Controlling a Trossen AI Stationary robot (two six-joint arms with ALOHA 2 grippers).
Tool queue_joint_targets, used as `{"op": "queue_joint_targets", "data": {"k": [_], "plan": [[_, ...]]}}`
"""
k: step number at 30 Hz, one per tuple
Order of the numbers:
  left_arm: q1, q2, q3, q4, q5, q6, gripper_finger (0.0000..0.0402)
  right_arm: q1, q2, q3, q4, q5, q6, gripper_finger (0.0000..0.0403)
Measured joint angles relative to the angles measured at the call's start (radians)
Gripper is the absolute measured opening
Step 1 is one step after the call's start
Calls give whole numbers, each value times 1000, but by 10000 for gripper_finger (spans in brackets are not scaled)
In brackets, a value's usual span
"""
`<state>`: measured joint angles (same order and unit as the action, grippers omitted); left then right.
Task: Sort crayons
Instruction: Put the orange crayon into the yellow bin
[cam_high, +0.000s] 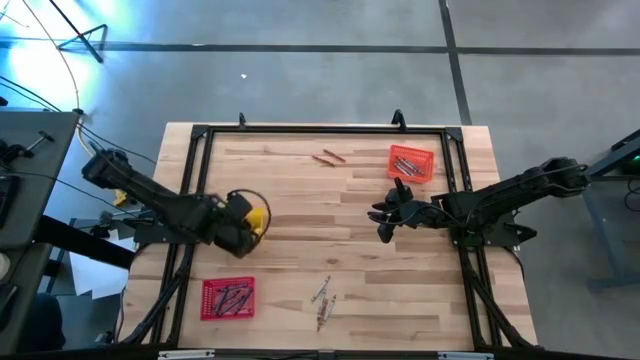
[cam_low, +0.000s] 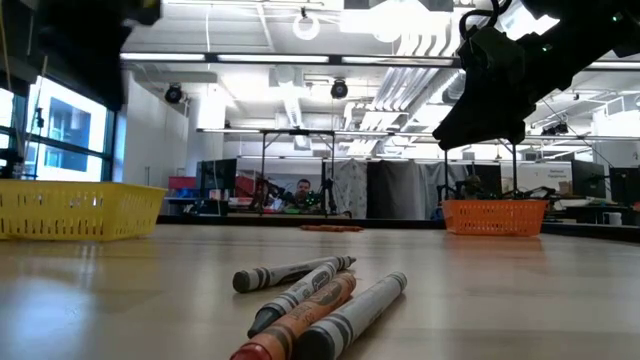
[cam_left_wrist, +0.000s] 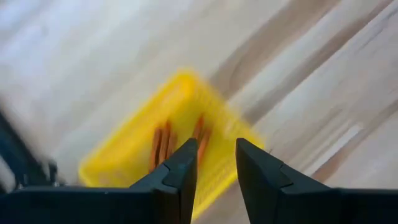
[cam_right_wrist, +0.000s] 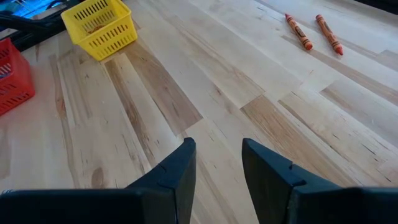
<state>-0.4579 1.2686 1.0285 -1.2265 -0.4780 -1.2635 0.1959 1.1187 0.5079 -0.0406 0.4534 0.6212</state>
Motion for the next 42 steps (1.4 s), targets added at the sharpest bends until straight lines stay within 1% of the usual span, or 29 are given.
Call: {"op": "queue_joint_targets", "data": {"k": [2,7,11,15,20,22,23,25,29,33,39,42], "plan": [[38,0,34,29,-32,83,99,0,0,0,0,0,0,125],[195,4,46,250,-11,406,99,0,0,0,0,0,0,125],[358,47,46,439,67,674,99,0,0,0,0,0,0,125],[506,134,45,619,164,911,99,0,0,1,-1,0,0,125],[632,242,45,809,223,1284,99,0,0,1,-2,0,0,125],[673,275,45,830,235,1420,99,0,0,1,-1,0,0,125],[694,296,45,843,242,1465,99,0,0,1,-1,0,0,125],[739,336,45,841,274,1512,99,0,0,1,-1,0,0,125],[819,428,45,847,335,1505,99,0,0,1,-1,0,0,125],[863,504,45,911,345,1566,99,0,0,1,-1,0,0,125],[878,529,45,991,344,1696,99,0,0,1,0,0,0,125],[892,531,84,947,363,1741,99,0,0,1,0,0,0,125]]}}
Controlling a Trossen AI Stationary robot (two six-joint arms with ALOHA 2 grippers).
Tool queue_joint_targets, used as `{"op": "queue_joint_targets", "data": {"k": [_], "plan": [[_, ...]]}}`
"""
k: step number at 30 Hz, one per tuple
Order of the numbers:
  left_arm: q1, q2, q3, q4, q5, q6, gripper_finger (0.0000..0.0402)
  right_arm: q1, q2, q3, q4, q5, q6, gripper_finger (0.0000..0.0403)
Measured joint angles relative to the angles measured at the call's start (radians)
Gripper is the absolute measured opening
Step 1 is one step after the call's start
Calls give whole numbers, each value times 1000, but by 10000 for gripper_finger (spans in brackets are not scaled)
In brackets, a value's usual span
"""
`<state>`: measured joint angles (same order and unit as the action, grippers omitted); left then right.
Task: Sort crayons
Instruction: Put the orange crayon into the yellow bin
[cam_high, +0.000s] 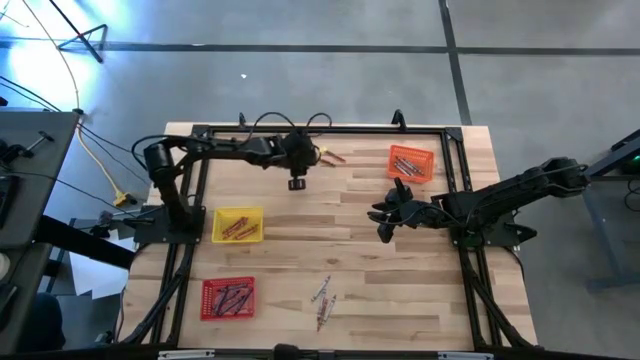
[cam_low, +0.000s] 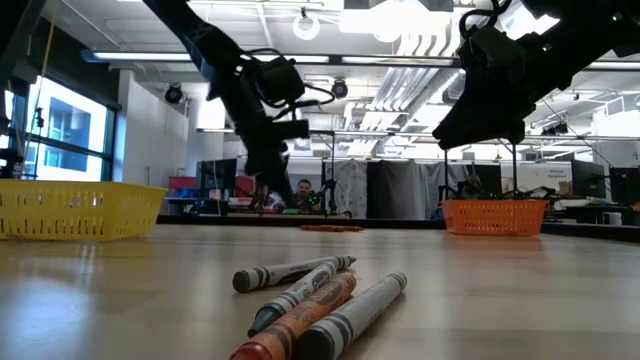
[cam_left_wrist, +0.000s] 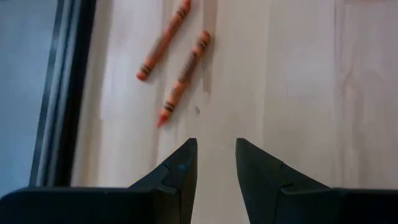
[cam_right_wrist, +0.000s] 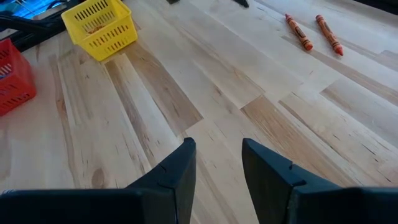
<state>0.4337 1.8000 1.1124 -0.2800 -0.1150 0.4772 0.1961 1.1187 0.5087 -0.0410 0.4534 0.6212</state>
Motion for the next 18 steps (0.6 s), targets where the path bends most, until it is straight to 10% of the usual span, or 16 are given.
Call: {"op": "queue_joint_targets", "data": {"k": [18], "plan": [[62,296,453,-414,54,262,99,0,0,0,0,0,0,125]]}}
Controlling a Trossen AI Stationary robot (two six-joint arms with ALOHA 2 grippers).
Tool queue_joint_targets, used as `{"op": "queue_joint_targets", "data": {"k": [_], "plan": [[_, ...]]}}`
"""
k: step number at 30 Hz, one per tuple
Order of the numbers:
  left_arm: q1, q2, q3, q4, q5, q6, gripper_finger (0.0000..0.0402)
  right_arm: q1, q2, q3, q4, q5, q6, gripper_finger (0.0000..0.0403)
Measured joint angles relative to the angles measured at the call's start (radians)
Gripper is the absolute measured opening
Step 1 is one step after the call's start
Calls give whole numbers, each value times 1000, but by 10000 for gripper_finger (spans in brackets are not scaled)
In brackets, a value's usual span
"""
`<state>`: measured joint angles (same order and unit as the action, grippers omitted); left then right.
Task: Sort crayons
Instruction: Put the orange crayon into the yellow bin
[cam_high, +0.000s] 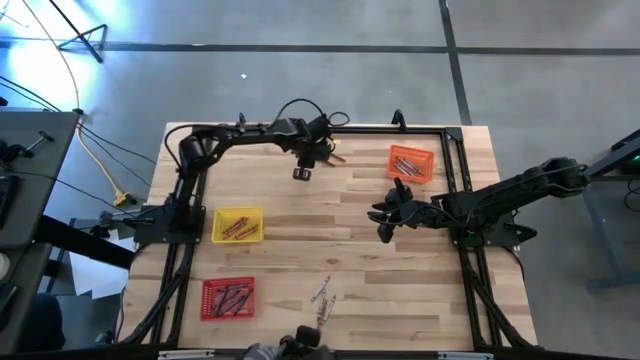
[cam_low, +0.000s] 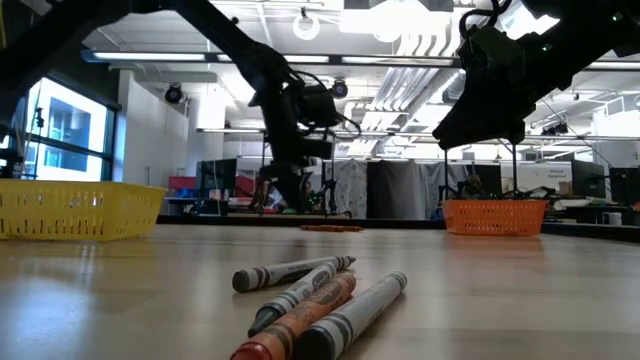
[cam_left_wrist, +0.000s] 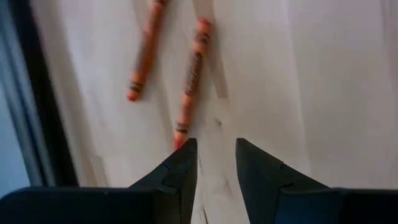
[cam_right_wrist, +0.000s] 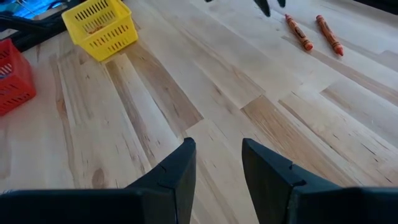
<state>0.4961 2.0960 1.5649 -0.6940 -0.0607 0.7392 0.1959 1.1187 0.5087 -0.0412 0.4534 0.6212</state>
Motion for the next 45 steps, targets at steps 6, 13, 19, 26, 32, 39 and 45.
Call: {"op": "queue_joint_targets", "data": {"k": [6,13,19,26,32,39,45], "plan": [[13,16,48,-4,-3,55,99,0,0,0,0,0,0,125],[40,16,61,-12,18,90,99,0,0,0,0,0,0,125],[48,16,61,2,35,137,99,0,0,0,0,0,0,125],[52,34,61,72,58,160,99,0,0,0,0,0,0,125],[55,65,60,61,83,188,99,0,0,0,0,0,0,125],[63,66,60,54,159,216,99,0,0,0,0,0,0,125],[92,66,60,34,164,241,84,0,0,0,0,0,0,125]]}}
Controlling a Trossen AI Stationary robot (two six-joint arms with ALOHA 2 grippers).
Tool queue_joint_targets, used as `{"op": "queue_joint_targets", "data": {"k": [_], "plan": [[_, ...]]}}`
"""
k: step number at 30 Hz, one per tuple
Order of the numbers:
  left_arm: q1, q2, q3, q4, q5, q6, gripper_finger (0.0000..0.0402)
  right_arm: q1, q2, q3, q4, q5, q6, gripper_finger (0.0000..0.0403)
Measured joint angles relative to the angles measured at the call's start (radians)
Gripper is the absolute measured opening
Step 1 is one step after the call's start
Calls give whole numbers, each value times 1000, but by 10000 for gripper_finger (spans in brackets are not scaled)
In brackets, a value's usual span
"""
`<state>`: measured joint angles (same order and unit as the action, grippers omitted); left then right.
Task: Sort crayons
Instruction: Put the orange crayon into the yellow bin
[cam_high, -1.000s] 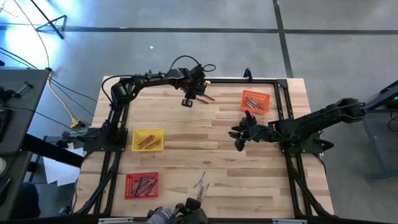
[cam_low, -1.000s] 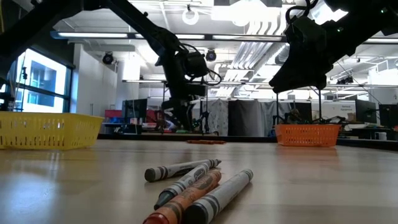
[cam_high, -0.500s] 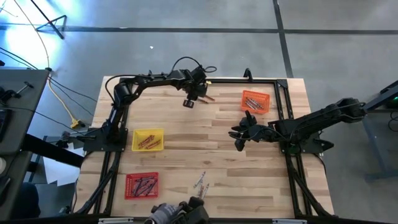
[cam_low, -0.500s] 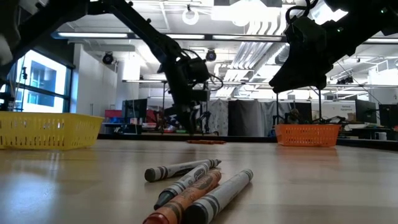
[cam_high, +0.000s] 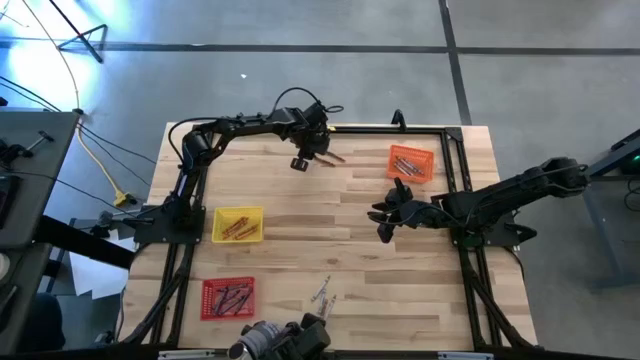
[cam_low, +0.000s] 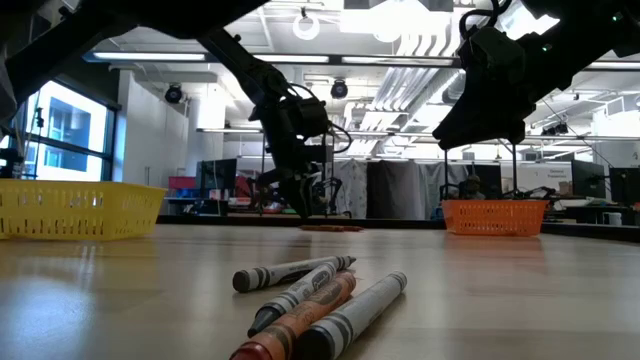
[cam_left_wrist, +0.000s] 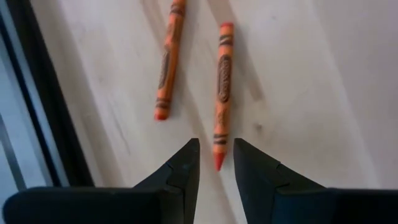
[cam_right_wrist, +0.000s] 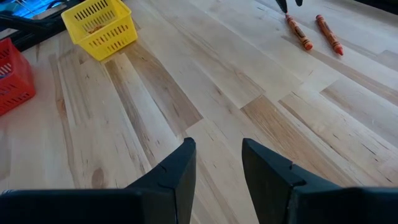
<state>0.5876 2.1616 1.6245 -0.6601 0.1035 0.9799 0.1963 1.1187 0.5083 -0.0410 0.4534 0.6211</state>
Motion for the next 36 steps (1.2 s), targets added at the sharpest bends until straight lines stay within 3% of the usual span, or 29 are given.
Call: {"op": "queue_joint_targets", "data": {"k": [8,25,32,36], "plan": [[23,12,0,8,53,10,60,0,0,0,0,0,0,125],[62,67,13,-22,154,19,55,0,0,0,0,0,0,125],[62,67,13,-26,150,-23,9,0,0,0,0,0,0,125],[62,67,13,-33,151,-58,5,0,0,0,0,0,0,125]]}}
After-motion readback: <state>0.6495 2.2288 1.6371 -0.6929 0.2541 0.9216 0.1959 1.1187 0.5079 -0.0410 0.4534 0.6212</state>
